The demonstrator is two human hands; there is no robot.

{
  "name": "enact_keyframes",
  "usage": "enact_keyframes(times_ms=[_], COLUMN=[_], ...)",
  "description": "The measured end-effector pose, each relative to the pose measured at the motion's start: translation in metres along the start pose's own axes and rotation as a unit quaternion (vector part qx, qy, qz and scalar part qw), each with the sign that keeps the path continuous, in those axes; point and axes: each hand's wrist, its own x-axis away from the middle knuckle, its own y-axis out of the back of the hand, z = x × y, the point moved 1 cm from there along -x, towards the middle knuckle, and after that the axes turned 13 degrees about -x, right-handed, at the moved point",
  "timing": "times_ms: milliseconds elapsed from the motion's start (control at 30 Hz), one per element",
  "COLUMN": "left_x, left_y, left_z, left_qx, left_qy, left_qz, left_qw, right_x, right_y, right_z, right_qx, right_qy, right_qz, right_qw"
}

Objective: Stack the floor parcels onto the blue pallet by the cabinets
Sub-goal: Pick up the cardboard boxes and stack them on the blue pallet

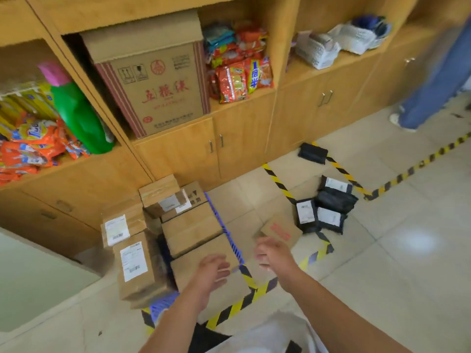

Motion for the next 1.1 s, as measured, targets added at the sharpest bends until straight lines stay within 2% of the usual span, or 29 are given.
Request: enact_keyframes(times_ms=[67,167,300,467,633,933,1033,1100], left_x=[0.001,0.000,-0.010,-0.036,-0.086,-0.172,-0.208,-0.239], left_y=[-0.041,-0.091,-0.147,-0.210,-0.270,-0.312,-0.308,-0.297], left_z=[-0.010,-0.030,-0.054,-0.079,-0.128,-0.241,-0.242,-0.229], left_qx=[-0.049,-0.108,-0.172,-0.227,-0.253,-0.215,-0.266,-0.280], left_qy=[-0.015,-0.026,-0.047,-0.023,-0.018,0.015,0.025,0.060], left_qz=[0.022,0.062,0.101,0.132,0.176,0.142,0.104,0.071], left_qw=[0.998,0.992,0.979,0.965,0.951,0.966,0.958,0.956], right_x=[0.008,0.022,0.029,0.020,-0.012,-0.088,-0.127,-0.160], right_y=[0.046,0.104,0.158,0.206,0.255,0.304,0.315,0.318], right_z=[0.004,0.006,0.007,0.020,0.070,0.199,0.206,0.204], right_qx=[-0.030,-0.106,-0.169,-0.197,-0.186,-0.138,-0.130,-0.144], right_qy=[0.032,0.032,0.049,0.041,0.045,0.036,-0.015,-0.077], right_qz=[-0.047,-0.113,-0.164,-0.209,-0.255,-0.247,-0.241,-0.216], right_qw=[0.998,0.987,0.971,0.957,0.948,0.959,0.962,0.963])
